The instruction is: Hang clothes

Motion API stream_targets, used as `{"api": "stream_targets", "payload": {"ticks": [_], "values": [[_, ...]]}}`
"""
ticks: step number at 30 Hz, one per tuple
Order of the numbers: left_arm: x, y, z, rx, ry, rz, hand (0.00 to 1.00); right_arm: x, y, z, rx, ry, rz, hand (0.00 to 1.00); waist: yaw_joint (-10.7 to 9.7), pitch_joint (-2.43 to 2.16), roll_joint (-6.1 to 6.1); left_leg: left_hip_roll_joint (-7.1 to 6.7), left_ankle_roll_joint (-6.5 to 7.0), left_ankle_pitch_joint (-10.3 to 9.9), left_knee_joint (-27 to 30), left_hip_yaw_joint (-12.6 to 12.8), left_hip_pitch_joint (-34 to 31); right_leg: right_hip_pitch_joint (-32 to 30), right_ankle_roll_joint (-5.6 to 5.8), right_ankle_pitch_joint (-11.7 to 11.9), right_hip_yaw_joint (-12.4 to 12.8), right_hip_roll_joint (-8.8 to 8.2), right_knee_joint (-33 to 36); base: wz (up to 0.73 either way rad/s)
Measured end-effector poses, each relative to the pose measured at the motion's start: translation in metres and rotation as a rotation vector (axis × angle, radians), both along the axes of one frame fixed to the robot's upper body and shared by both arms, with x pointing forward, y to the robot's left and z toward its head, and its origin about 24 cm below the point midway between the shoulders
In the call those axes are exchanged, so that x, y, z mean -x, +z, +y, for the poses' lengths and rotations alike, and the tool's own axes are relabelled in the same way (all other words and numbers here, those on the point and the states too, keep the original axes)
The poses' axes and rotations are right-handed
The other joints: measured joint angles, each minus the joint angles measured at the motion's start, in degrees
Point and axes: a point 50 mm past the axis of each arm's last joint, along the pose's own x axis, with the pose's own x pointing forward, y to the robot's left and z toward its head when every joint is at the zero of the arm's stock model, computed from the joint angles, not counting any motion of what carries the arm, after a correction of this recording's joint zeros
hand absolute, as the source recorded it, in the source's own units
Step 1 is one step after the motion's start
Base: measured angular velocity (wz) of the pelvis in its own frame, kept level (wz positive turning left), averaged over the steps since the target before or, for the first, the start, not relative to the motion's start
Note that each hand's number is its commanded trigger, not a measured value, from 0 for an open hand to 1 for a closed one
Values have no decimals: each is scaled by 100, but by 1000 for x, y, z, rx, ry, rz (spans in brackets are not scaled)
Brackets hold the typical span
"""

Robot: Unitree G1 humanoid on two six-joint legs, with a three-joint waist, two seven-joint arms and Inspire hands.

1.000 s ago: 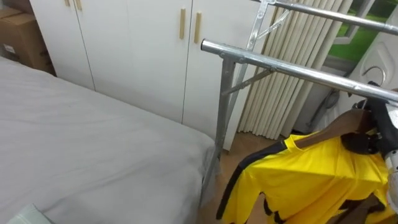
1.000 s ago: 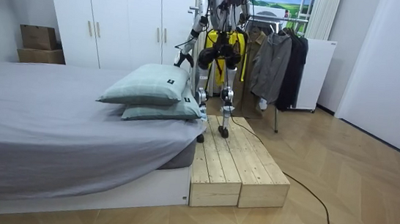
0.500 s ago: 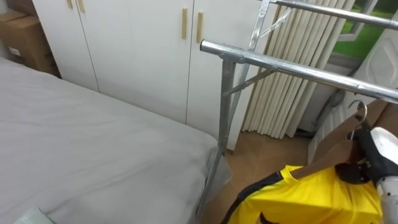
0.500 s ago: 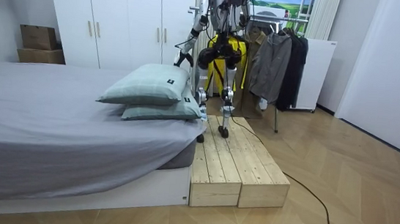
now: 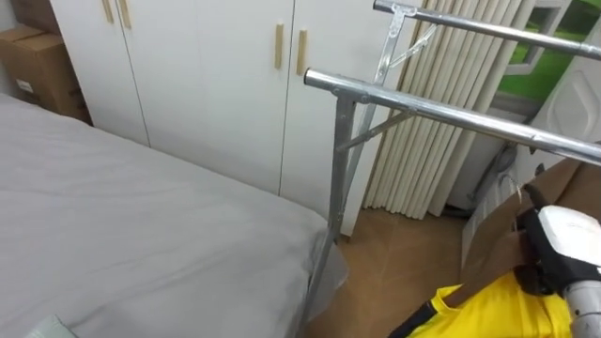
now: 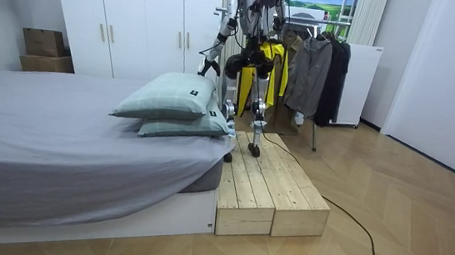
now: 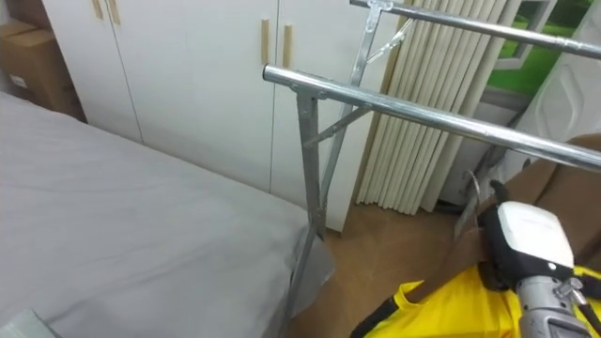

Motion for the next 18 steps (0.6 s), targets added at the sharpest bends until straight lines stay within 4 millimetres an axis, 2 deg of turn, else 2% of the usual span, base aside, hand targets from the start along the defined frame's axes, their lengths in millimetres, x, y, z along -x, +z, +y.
{"api": "stream_targets", "payload": {"ticks": [5, 9, 14, 18], "values": [[0, 0, 0, 0, 0, 0, 0, -4, 14, 15, 45, 64, -185, 100, 27, -1, -24, -2, 0, 0, 2, 10, -5, -5, 1, 0, 7, 3, -10, 0], [-2, 0, -4, 7, 3, 0, 0, 3, 20, 29, 63, 128, -293, 100, 44, 13, 34, -2, 0, 0, 7, 36, -23, -30, 13, -7, 81, 11, -11, -2], [-2, -1, -5, 10, 4, 7, 0, 9, 24, 33, 53, 156, -368, 100, 26, 32, 103, 1, 0, 0, 6, 38, -24, -31, 13, -8, 87, 13, -11, 0], [-1, -2, -6, 10, 2, 15, 0, 10, 24, 34, 42, 166, -389, 100, 0, 24, 136, 2, 0, 0, 6, 47, -24, -36, 16, -9, 93, 14, -11, 0]]}}
